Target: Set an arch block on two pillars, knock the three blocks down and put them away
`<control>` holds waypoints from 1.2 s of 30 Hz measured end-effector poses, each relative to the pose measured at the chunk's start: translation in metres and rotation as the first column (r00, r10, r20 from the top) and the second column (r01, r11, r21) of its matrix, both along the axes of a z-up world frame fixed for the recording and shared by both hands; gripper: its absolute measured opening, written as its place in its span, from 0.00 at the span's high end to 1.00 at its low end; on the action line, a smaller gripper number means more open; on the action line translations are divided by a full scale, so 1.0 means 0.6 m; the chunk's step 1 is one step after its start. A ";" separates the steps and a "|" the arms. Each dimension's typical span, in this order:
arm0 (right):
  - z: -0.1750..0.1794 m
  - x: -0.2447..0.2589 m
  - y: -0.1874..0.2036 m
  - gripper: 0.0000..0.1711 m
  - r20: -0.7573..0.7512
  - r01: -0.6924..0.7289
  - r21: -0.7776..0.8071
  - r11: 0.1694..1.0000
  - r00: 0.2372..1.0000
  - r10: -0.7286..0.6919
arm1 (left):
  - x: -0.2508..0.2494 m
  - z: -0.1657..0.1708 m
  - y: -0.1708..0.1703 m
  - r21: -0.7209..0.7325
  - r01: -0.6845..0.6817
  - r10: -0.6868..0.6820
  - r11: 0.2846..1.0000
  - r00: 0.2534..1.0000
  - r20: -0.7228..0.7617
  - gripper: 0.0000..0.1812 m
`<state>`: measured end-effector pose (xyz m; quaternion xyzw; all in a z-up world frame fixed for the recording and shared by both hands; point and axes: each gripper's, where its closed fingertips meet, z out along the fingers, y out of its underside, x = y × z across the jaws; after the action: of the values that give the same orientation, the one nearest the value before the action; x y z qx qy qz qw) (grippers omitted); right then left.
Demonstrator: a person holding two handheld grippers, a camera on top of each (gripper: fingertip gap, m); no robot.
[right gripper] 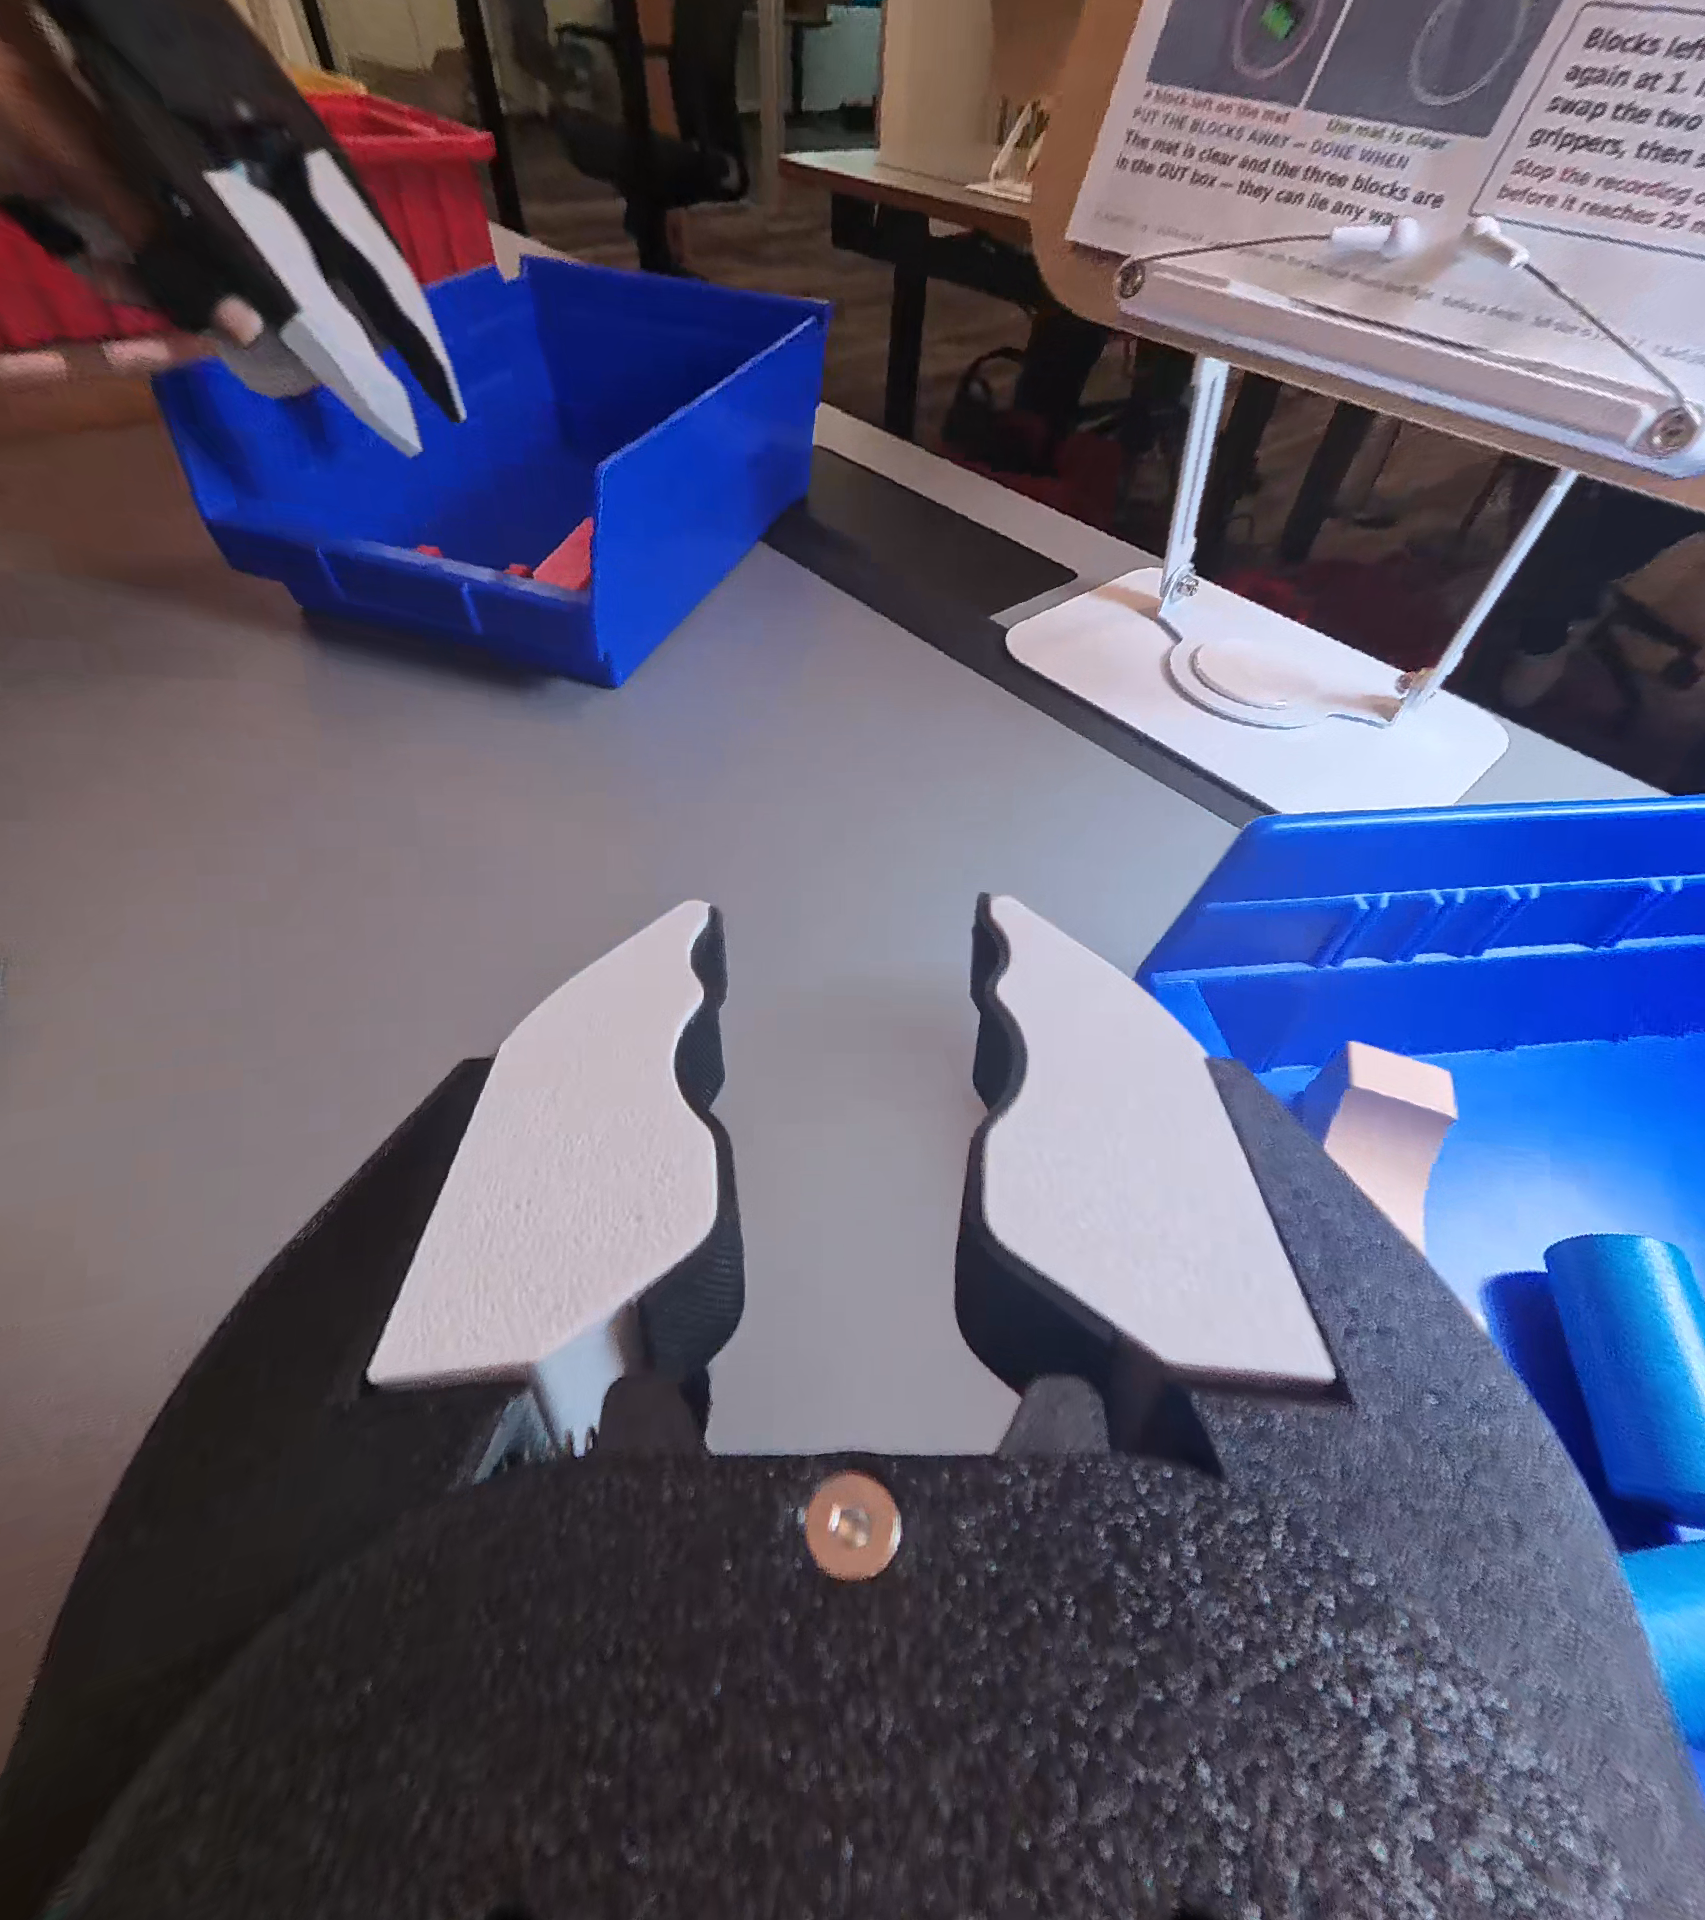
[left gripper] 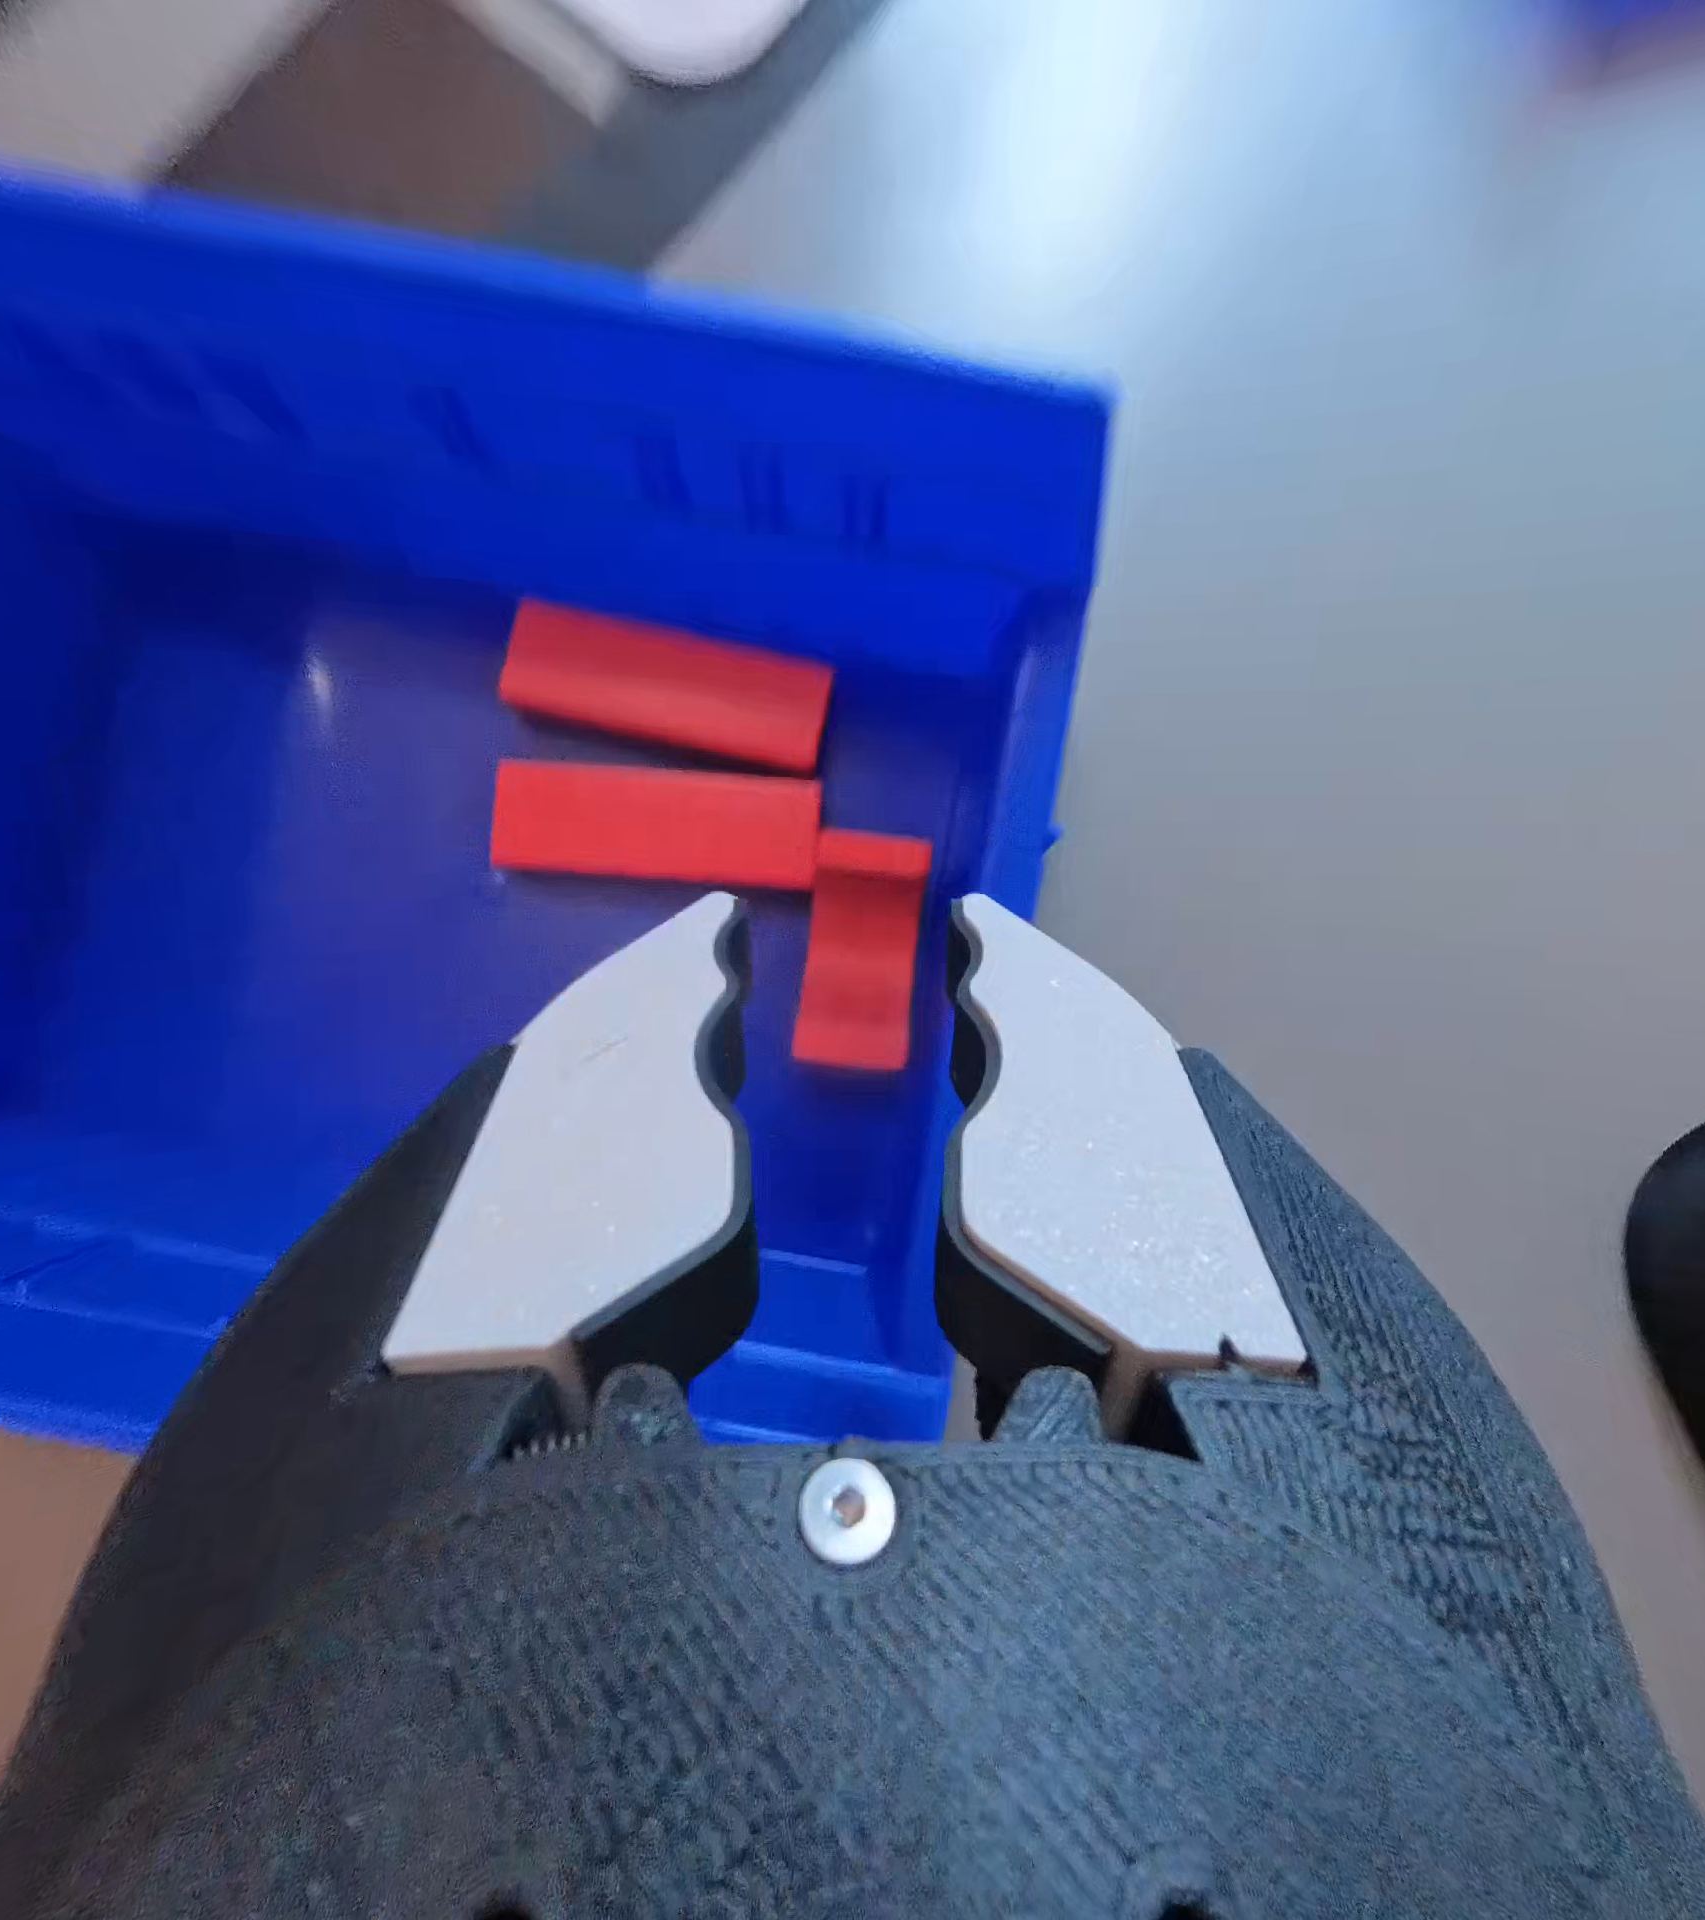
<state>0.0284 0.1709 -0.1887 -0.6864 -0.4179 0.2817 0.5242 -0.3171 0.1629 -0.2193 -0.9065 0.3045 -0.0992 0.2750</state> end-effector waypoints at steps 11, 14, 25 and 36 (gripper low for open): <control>-0.044 -0.017 -0.014 0.74 0.162 -0.054 0.049 0.997 0.986 0.045 | -0.058 -0.139 0.094 -0.354 -0.301 0.283 0.885 0.953 -0.103 0.61; -0.050 -0.016 -0.012 0.74 0.185 -0.052 0.049 0.997 0.982 0.042 | -0.061 -0.144 0.118 -0.382 -0.374 0.389 0.845 0.920 -0.040 0.61; -0.065 -0.018 -0.018 0.75 0.239 -0.063 0.037 0.997 0.970 0.053 | -0.054 -0.145 0.146 -0.384 -0.447 0.460 0.808 0.886 -0.062 0.68; -0.074 -0.014 -0.017 0.75 0.264 -0.064 0.037 0.997 0.963 0.052 | -0.101 -0.114 0.141 -0.263 -0.393 0.311 0.881 0.901 -0.302 0.72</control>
<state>0.0199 0.1610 -0.2329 -0.6931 -0.5100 0.1936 0.4712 -0.3777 0.2478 -0.2877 -0.9842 0.1457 0.0204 0.0981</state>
